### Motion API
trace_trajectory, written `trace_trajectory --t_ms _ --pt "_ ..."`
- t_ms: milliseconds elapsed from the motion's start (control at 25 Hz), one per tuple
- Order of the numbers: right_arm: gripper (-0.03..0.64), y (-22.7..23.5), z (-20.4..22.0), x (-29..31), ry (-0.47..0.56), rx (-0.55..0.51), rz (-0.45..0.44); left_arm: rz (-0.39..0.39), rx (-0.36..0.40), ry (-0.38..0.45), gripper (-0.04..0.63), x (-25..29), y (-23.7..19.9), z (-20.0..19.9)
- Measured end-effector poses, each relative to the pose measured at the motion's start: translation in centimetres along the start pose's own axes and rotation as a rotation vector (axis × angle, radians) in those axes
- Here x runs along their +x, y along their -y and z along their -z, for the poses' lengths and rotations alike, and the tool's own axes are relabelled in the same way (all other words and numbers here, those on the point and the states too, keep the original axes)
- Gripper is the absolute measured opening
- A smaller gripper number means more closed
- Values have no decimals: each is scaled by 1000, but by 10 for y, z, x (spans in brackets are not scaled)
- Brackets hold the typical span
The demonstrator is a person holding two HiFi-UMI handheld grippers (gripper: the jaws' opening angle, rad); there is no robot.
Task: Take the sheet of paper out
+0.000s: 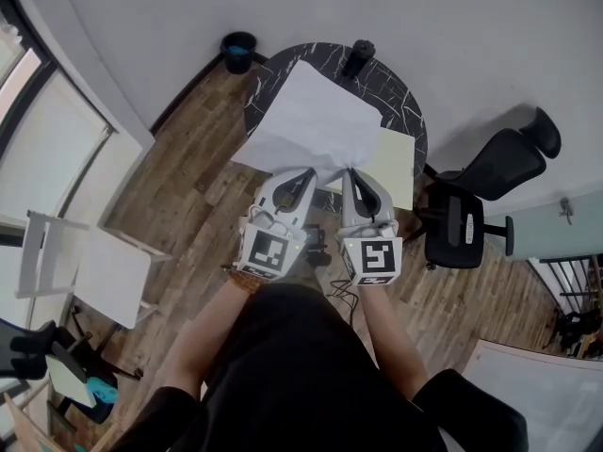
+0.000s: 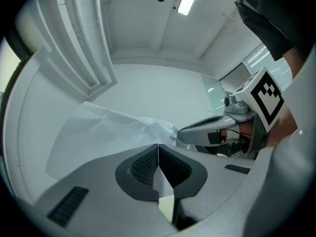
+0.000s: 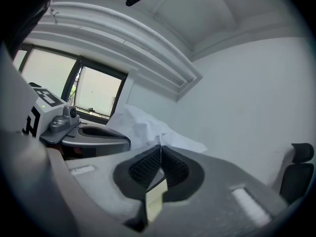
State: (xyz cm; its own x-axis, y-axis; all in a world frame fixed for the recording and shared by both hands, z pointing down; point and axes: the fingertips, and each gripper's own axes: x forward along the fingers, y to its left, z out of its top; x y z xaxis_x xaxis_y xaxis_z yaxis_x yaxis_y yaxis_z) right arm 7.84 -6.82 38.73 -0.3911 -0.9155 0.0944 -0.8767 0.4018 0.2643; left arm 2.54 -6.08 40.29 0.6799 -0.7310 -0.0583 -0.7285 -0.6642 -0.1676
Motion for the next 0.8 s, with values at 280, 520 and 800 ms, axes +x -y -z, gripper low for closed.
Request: trace_trajectory --t_ms 280,520,800 --pt "-2 -9 -10 -4 39 -22 -18 3 5 -3 2 -6 3 0" --pt "-2 -15 -5 -8 39 -18 -23 9 8 -8 2 -10 5 1" --pt "-2 -18 -7 -11 49 -15 -30 4 3 -9 2 -12 6 0"
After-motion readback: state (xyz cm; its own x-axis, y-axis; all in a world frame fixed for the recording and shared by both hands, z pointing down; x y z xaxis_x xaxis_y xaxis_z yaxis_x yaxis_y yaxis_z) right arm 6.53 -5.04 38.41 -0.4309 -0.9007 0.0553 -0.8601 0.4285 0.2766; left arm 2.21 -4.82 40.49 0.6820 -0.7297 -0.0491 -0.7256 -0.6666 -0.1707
